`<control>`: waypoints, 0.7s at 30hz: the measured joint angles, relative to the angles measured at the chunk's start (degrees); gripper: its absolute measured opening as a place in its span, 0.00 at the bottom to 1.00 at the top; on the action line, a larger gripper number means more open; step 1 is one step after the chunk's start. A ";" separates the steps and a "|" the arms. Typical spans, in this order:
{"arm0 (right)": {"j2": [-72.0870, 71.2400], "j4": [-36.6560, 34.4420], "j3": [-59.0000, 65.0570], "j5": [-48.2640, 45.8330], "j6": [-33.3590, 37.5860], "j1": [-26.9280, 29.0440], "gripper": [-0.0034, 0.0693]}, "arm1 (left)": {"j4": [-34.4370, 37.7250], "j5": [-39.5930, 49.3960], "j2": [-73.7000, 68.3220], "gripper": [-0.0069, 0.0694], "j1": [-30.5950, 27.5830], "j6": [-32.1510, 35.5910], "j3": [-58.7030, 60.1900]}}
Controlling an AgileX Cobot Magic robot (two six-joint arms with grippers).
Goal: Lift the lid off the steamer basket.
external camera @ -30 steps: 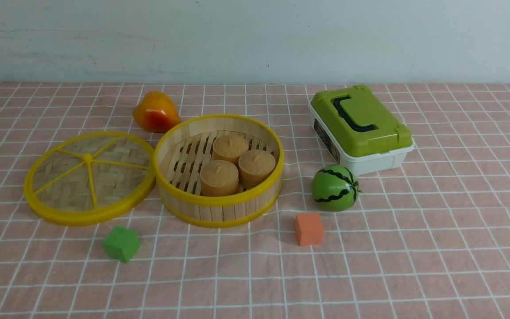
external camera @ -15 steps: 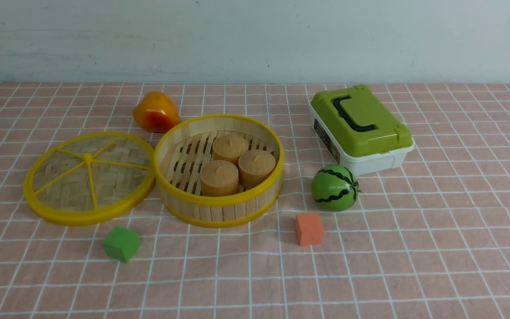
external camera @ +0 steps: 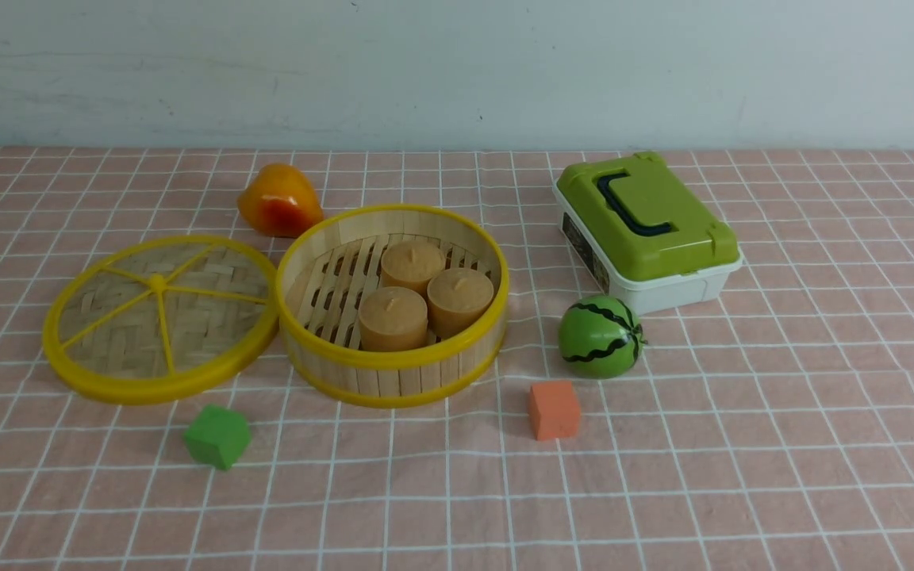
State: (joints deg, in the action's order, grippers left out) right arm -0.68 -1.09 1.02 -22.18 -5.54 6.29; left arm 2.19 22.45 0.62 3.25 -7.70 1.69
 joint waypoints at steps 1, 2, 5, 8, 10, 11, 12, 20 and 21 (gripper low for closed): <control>0.00 0.00 0.00 0.00 0.00 0.00 0.38 | 0.00 0.00 0.00 0.20 0.00 0.00 0.00; 0.00 0.00 0.00 0.00 0.00 0.00 0.38 | 0.00 0.00 0.00 0.20 0.00 0.00 0.00; 0.00 0.00 0.00 0.00 0.00 0.00 0.38 | 0.00 0.00 0.00 0.20 0.00 0.00 0.00; 0.00 0.00 0.00 0.00 0.00 0.00 0.38 | 0.00 0.00 0.00 0.21 0.00 0.00 0.00; 0.00 0.00 0.00 0.00 0.00 0.00 0.38 | 0.00 0.00 0.00 0.21 0.00 0.00 0.00; 0.00 0.00 0.00 0.00 0.00 0.00 0.38 | 0.00 0.00 0.00 0.21 0.00 0.00 0.00; 0.00 0.00 0.00 0.00 0.00 0.00 0.38 | 0.00 0.00 0.00 0.21 0.00 0.00 0.00; 0.00 0.00 0.00 0.00 0.00 0.00 0.38 | 0.00 0.00 0.00 0.21 0.00 0.00 0.00; 0.00 0.00 0.00 0.00 0.00 0.00 0.38 | 0.00 0.00 0.00 0.21 0.00 0.00 0.00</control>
State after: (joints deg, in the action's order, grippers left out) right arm -0.68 -1.09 1.02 -22.18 -5.54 6.29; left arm 2.19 22.45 0.62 3.25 -7.70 1.69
